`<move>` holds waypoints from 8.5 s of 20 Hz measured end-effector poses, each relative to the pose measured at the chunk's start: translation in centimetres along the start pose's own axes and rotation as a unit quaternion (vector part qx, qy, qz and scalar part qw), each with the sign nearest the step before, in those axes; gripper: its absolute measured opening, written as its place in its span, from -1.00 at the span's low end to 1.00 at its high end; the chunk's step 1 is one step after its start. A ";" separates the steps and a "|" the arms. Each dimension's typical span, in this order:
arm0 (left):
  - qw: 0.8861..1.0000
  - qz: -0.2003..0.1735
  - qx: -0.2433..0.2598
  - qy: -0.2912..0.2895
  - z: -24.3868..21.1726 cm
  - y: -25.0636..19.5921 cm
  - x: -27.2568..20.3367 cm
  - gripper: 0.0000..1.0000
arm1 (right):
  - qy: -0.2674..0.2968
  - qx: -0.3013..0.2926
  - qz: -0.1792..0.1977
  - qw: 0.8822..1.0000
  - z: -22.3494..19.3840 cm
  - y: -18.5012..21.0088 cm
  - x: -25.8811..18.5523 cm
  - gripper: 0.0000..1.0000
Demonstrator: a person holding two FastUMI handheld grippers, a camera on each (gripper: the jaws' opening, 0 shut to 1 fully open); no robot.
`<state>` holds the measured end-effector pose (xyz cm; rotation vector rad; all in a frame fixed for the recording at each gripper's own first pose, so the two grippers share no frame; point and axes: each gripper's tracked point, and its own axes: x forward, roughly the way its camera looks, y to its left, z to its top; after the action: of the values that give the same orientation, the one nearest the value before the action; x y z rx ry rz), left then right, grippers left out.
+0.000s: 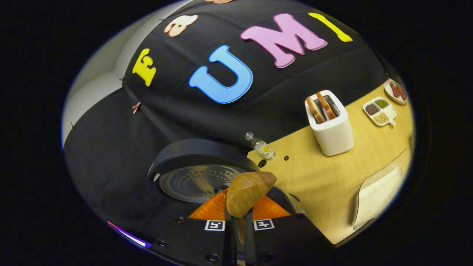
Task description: Close the left gripper, press the button to open the rice cooker; take a wooden spoon from the chopstick holder with the right hand, scoop a spoonful of rice and pour it into the rice cooker, then put the wooden spoon back into the chopstick holder.
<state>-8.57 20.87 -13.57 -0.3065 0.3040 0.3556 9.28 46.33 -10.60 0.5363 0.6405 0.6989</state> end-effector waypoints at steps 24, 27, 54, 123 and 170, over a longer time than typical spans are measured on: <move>0.999 0.027 0.017 -0.017 1.3 1.5 0.2 0.91 | -0.004 -0.428 0.140 0.893 -7.8 7.8 1.6 -0.74; 0.999 0.028 0.019 -0.020 1.1 1.6 -0.2 0.91 | 0.006 -0.431 0.143 0.891 -8.6 7.8 1.3 -0.74; 0.989 -0.086 0.108 -0.052 2.8 -14.9 -0.3 0.91 | -0.192 -0.128 -0.167 0.958 18.8 -20.1 -19.8 -0.74; 0.959 -0.006 0.187 -0.213 24.9 -18.6 12.8 0.99 | -0.146 -0.113 -0.377 0.907 9.5 -37.0 -36.1 0.97; 0.990 0.022 0.071 -0.123 5.3 -23.5 -0.1 0.91 | -0.125 -0.238 -0.212 0.940 11.0 -32.1 -32.5 0.97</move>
<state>1.59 1.72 -3.12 -0.1141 0.0934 0.4083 10.93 -0.62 -12.17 0.0264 0.3122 0.3469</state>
